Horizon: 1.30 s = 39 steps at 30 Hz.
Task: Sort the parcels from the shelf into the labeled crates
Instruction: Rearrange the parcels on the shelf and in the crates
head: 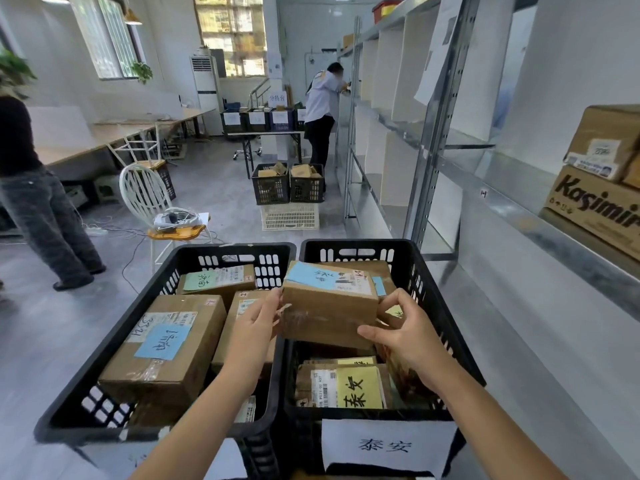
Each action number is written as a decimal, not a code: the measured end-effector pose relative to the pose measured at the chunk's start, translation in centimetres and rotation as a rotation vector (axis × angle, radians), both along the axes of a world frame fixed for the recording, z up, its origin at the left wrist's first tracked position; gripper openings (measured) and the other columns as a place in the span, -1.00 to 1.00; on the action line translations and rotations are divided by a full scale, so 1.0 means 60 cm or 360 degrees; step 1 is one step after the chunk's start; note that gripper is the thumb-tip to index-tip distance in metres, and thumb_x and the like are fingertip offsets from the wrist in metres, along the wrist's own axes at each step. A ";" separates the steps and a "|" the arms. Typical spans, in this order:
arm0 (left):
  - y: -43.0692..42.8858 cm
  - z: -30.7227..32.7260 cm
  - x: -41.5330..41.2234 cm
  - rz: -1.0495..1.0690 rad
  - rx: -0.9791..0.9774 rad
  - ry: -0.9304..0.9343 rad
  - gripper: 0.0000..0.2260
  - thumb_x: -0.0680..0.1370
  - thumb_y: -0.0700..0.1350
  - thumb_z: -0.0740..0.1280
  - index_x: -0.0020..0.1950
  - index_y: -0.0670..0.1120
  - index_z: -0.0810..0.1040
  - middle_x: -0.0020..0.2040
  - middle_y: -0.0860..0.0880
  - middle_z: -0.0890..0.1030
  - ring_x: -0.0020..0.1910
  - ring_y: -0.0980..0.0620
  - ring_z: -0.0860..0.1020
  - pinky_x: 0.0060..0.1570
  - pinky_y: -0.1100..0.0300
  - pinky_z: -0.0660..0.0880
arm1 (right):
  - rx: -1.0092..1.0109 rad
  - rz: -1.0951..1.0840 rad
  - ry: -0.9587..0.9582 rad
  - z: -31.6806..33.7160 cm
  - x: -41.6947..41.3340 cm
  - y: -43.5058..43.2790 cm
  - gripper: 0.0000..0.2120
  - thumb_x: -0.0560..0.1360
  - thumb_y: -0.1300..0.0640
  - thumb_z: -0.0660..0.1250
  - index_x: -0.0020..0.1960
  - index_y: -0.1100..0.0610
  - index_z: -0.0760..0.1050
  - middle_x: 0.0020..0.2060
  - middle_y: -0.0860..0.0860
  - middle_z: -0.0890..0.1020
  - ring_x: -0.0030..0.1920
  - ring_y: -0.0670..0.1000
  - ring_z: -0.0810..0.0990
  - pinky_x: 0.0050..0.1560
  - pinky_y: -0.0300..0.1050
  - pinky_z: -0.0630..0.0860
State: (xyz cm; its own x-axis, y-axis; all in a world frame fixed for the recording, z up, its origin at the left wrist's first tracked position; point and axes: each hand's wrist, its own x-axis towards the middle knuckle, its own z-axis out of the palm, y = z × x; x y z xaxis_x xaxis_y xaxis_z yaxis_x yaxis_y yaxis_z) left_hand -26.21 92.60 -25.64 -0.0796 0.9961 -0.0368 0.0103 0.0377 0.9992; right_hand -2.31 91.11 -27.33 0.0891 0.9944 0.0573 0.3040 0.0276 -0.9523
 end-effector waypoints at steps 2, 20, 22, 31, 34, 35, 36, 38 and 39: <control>-0.001 -0.002 0.004 0.0006 -0.0080 -0.0079 -0.80 0.61 0.19 0.22 0.00 0.23 0.63 0.04 0.11 0.69 0.13 0.06 0.61 0.27 0.01 0.50 | 0.0001 0.0027 0.0020 -0.003 0.002 0.003 -0.59 0.32 0.18 0.62 -0.08 -0.04 0.41 0.25 -0.05 0.55 0.20 0.00 0.61 0.05 0.01 0.67; -0.013 -0.013 -0.021 -0.0010 0.0059 -0.0078 -0.66 0.42 0.27 0.36 0.08 0.12 0.60 0.08 0.01 0.68 0.14 -0.02 0.61 0.27 -0.08 0.48 | -0.0261 0.0063 0.0686 0.006 -0.028 0.029 -0.34 0.34 -0.15 0.50 0.37 0.08 0.49 0.07 0.02 0.72 0.07 0.02 0.70 0.24 0.09 0.56; -0.020 -0.020 -0.028 0.0013 0.0081 -0.0071 -0.66 0.40 0.27 0.36 0.05 0.11 0.60 0.05 0.03 0.68 0.11 -0.01 0.61 0.23 -0.05 0.48 | -0.0321 0.0150 0.0650 0.009 -0.040 0.032 -0.30 0.35 -0.18 0.52 0.41 0.05 0.46 0.06 0.00 0.73 0.10 0.04 0.69 0.30 0.13 0.51; -0.035 -0.022 -0.091 0.0188 0.0070 -0.0164 -0.70 0.47 0.16 0.42 0.13 0.07 0.59 0.05 0.01 0.71 0.10 -0.05 0.65 0.24 -0.19 0.51 | -0.0328 0.0328 0.0644 0.021 -0.105 0.054 -0.30 0.38 -0.14 0.52 0.47 -0.08 0.39 0.04 0.01 0.73 0.09 0.01 0.70 0.18 0.21 0.59; -0.038 -0.024 -0.117 0.0171 0.0085 -0.0160 -0.72 0.47 0.16 0.41 0.14 0.11 0.62 0.06 -0.01 0.70 0.11 -0.09 0.65 0.15 -0.10 0.58 | -0.0365 0.0384 0.0710 0.021 -0.127 0.055 -0.33 0.43 -0.02 0.49 0.49 0.02 0.38 0.04 0.04 0.73 0.05 0.02 0.71 0.09 0.15 0.64; -0.039 -0.025 -0.125 0.0171 0.0100 -0.0147 -0.75 0.51 0.14 0.40 0.14 0.11 0.63 0.06 -0.01 0.70 0.11 -0.09 0.65 0.07 -0.02 0.60 | -0.0378 0.0409 0.0714 0.022 -0.134 0.055 -0.39 0.46 0.00 0.48 0.47 0.03 0.40 0.04 0.04 0.73 0.04 0.02 0.71 0.07 0.12 0.65; -0.039 -0.026 -0.133 0.0181 0.0112 -0.0127 -0.80 0.55 0.09 0.37 0.14 0.10 0.63 0.05 0.00 0.70 0.10 -0.07 0.65 0.00 0.07 0.60 | -0.0391 0.0436 0.0711 0.025 -0.140 0.055 -0.44 0.47 0.02 0.46 0.44 0.03 0.43 0.04 0.05 0.73 0.04 0.02 0.71 0.06 0.11 0.65; -0.039 -0.028 -0.149 0.0207 0.0114 -0.0086 -0.82 0.61 0.05 0.30 0.15 0.13 0.64 0.07 0.02 0.69 0.11 -0.04 0.64 0.03 0.11 0.57 | -0.0416 0.0455 0.0708 0.026 -0.151 0.059 -0.50 0.48 0.01 0.46 0.39 0.02 0.49 0.05 0.05 0.73 0.05 0.04 0.71 0.09 0.13 0.64; -0.038 -0.029 -0.158 0.0216 0.0105 -0.0068 -0.81 0.63 0.05 0.27 0.16 0.15 0.64 0.10 0.03 0.69 0.13 -0.02 0.63 0.09 0.08 0.55 | -0.0430 0.0455 0.0710 0.025 -0.155 0.062 -0.51 0.47 0.01 0.46 0.37 0.02 0.50 0.06 0.05 0.73 0.06 0.05 0.71 0.11 0.15 0.63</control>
